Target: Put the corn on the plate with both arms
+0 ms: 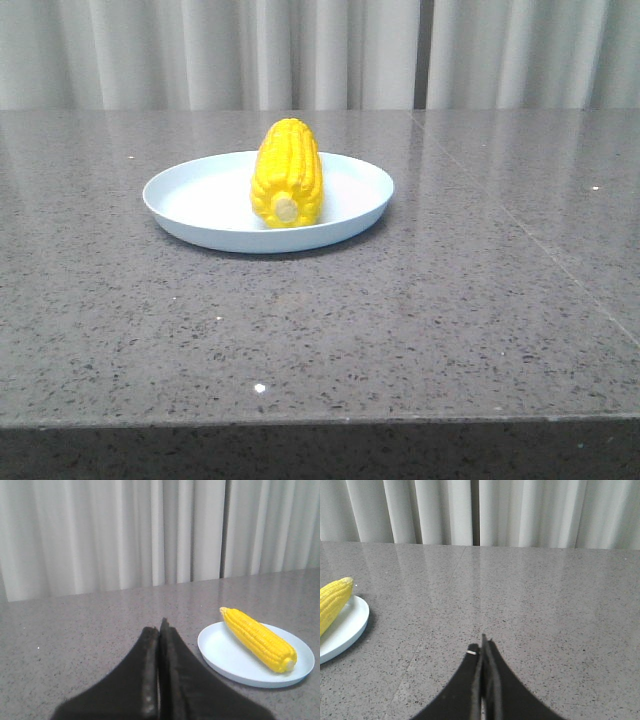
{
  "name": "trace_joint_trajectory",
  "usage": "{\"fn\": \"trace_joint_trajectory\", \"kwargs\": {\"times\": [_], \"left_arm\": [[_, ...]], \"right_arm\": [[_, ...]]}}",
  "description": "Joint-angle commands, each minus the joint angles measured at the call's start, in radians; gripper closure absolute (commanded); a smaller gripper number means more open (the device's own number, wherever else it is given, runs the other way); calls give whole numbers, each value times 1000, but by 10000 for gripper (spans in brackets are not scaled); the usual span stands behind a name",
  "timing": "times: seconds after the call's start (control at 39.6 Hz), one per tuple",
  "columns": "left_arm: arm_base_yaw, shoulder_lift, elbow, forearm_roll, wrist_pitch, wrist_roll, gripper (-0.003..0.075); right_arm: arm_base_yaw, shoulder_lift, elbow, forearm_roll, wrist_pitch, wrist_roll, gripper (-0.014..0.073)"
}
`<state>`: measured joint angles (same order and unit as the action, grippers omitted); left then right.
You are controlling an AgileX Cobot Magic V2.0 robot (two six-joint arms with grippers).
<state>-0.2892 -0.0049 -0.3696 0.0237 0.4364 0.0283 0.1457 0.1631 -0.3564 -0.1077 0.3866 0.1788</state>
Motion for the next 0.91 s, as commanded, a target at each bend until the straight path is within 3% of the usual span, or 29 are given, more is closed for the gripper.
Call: {"fn": "trace_joint_trajectory", "kwargs": {"times": [0.0,0.18,0.4,0.53,0.88], "left_arm": [[36,-22,15,4,-85,-4,741],[157,-22,134,4,-138,-4,741],[317,-22,318,4,-316,-4,741],[348,-22,380,2,-389,-4,741],[352,-20,378,2,-386,-4,741]], "right_arm": [[-5,8,-26,-17,-84,-10,656],[-5,8,-26,-17,-84,-10,656],[-5,8,-26,-17,-84,-10,656],[-5,8,-26,-17,-84,-10,656],[-5,8,-26,-17,-84,-10,656]]}}
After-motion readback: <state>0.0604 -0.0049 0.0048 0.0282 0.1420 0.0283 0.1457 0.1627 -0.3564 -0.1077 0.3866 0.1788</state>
